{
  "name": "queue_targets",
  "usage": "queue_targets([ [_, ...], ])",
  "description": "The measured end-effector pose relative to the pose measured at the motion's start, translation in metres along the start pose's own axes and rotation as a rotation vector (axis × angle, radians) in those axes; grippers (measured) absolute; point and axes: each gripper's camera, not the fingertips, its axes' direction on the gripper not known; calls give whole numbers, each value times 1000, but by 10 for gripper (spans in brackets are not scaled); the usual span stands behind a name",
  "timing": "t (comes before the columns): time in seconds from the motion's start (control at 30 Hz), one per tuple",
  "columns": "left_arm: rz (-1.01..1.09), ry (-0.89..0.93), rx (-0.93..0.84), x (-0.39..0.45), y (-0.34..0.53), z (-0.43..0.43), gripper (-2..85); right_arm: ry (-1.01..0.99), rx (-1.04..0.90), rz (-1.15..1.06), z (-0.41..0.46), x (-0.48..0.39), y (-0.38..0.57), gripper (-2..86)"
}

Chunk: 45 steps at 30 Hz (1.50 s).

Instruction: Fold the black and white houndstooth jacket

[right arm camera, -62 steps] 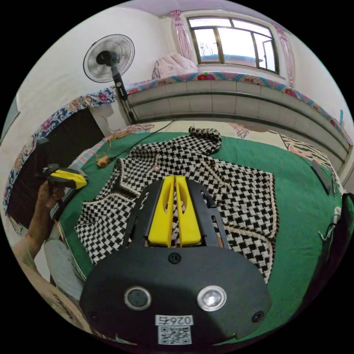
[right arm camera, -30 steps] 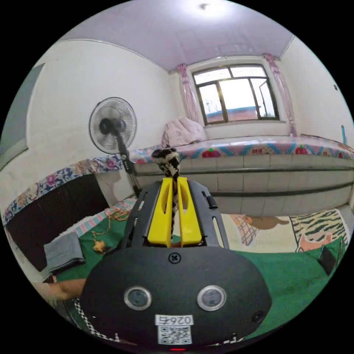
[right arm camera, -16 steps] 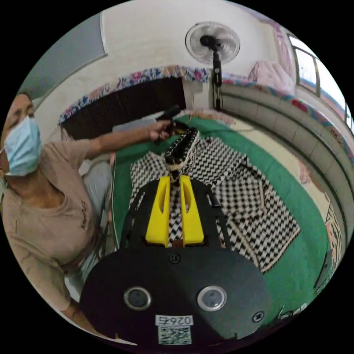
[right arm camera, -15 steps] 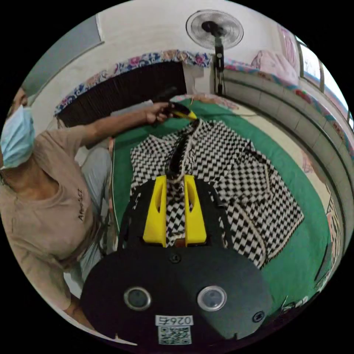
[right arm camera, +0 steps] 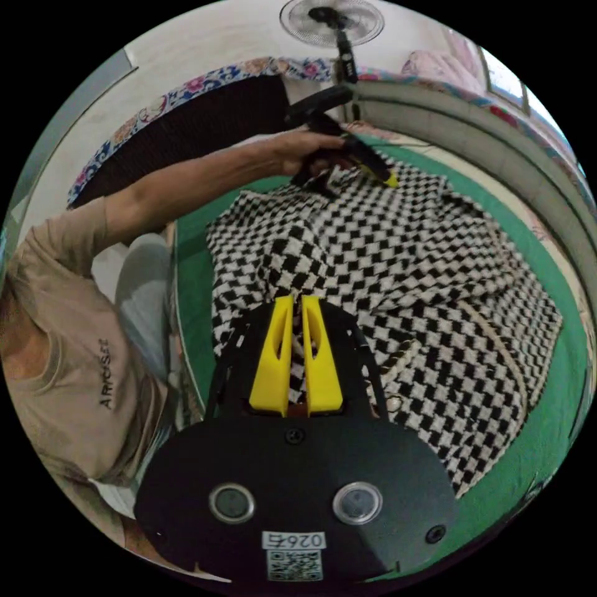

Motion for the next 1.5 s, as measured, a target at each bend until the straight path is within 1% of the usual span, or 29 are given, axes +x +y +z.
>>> queue_targets([
  [0.03, 30, -18, -35, 2, -7, 10, -9, -48, -34, -10, 6, 2, 1, 0],
  [0.07, -36, 39, -53, -4, -11, 11, -9, -90, -36, 4, 9, 7, 4, -2],
  [0.1, -58, 58, -68, -7, -12, 11, -9, -112, -4, 5, 4, 12, 9, 0],
  [0.13, -68, 57, -79, -7, -10, 8, -9, -130, 1, 5, 2, 14, 11, 1],
  [0.17, -56, 14, -56, -1, -3, -1, -8, -161, 2, 15, -3, 20, 16, 11],
  [0.23, 19, -14, -25, 17, 17, -16, -6, -161, 19, 65, -9, 29, 26, 28],
  [0.3, 105, 28, -4, 38, 47, -32, -1, -110, 25, 164, -11, 42, 38, 47],
  [0.33, 139, 54, 29, 51, 73, -43, 5, -102, 26, 178, -12, 44, 40, 50],
  [0.43, 185, 151, 104, 78, 143, -63, 92, -115, 39, 220, -10, 51, 42, 60],
  [0.47, 190, 200, 89, 86, 166, -63, 118, -120, 45, 231, -8, 52, 42, 66],
  [0.57, 151, 294, 19, 92, 200, -44, 148, -116, 33, 274, 8, 55, 39, 79],
  [0.63, 124, 296, -59, 91, 203, -23, 131, -118, 3, 311, 23, 58, 36, 72],
  [0.67, 115, 310, -128, 91, 201, -9, 56, -129, 12, 331, 30, 60, 35, 60],
  [0.7, 114, 323, -165, 91, 199, -3, 19, -135, 25, 361, 31, 63, 35, 40],
  [0.73, 100, 366, -213, 92, 198, 4, 11, -143, 32, 379, 30, 65, 35, 30],
  [0.83, 164, 514, -150, 105, 206, -15, 6, -249, 181, 443, 5, 73, 45, -3],
  [0.9, 128, 611, -85, 100, 219, -28, 15, -325, 243, 479, -11, 82, 57, -5],
  [0.93, 67, 673, -79, 89, 228, -29, 27, -343, 237, 481, -12, 85, 59, -2],
  [0.97, 3, 695, -100, 77, 238, -25, 43, -382, 192, 487, -9, 90, 61, 4],
  [1.0, -28, 690, -111, 71, 243, -23, 51, -370, 146, 507, -4, 95, 63, 18],
  [1.07, -92, 618, -102, 57, 271, -20, 53, -320, 103, 543, 2, 97, 65, 24],
  [1.13, -86, 570, -56, 57, 292, -25, 36, -294, 135, 534, 2, 92, 63, 18],
  [1.2, -75, 503, 10, 61, 311, -31, 8, -271, 212, 457, -2, 75, 53, 2],
  [1.23, -62, 426, 67, 67, 324, -36, -2, -251, 226, 434, -2, 70, 50, 0],
  [1.33, 12, 217, 224, 95, 353, -52, -8, -72, 220, 316, 14, 36, 27, -8],
  [1.37, 64, 134, 302, 110, 363, -59, -9, 13, 191, 275, 26, 22, 17, -8],
  [1.4, 90, 92, 340, 119, 369, -63, -9, 88, 162, 241, 40, 10, 8, -9],
  [1.47, 197, -66, 507, 154, 391, -75, -10, 158, 124, 195, 61, -3, -4, -9],
  [1.5, 224, -93, 559, 163, 397, -78, -10, 167, 55, 176, 79, -8, -12, -9],
])
